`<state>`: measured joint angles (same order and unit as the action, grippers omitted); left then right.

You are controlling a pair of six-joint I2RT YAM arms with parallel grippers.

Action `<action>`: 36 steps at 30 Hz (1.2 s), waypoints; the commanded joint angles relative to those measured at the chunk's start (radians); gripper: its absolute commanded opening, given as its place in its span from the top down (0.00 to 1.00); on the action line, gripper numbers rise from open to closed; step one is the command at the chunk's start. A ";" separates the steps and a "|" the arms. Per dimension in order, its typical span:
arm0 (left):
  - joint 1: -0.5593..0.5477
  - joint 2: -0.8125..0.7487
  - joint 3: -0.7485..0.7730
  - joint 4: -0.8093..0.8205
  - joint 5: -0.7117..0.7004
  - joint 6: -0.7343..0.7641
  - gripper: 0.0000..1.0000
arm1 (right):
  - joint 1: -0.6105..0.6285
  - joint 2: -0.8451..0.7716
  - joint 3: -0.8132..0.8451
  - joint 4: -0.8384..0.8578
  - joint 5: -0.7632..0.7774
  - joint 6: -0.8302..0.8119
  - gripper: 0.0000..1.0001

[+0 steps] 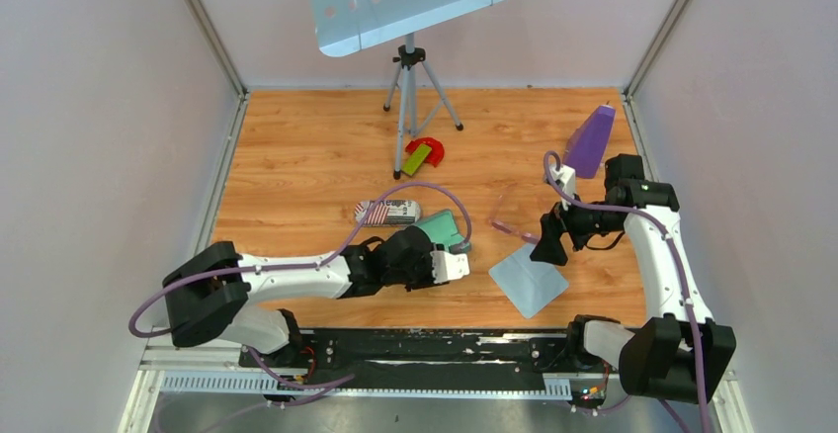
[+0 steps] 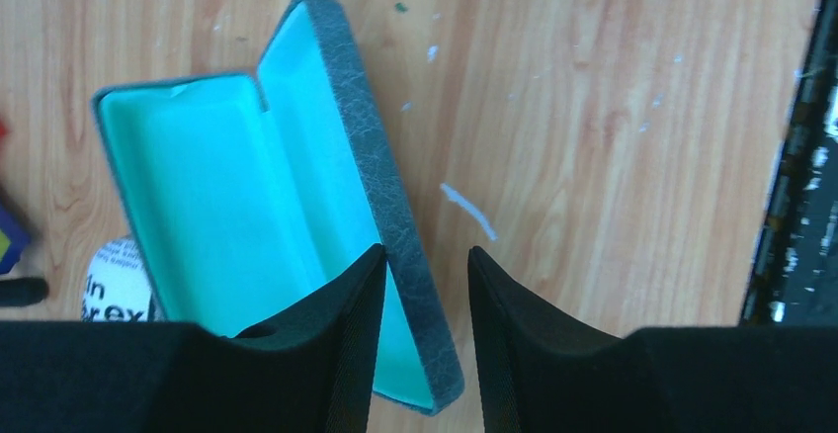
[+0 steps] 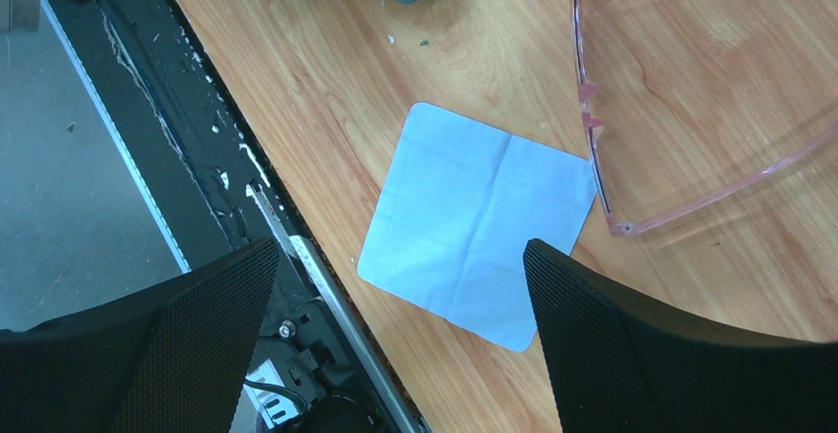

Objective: Organize the sunglasses
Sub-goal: Place the sunglasses case at the center of the board.

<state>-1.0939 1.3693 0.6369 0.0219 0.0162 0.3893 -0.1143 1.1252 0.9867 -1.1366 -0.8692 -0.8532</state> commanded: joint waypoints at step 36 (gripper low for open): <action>-0.184 0.206 0.498 -0.198 -0.313 -0.232 0.50 | -0.211 0.057 -0.164 0.203 0.232 -0.082 0.09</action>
<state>-1.2732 1.4368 1.0252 -0.1539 -0.1822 0.2802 -0.2989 1.1614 0.8577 -0.9615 -0.7124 -0.8547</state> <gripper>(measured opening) 0.518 0.979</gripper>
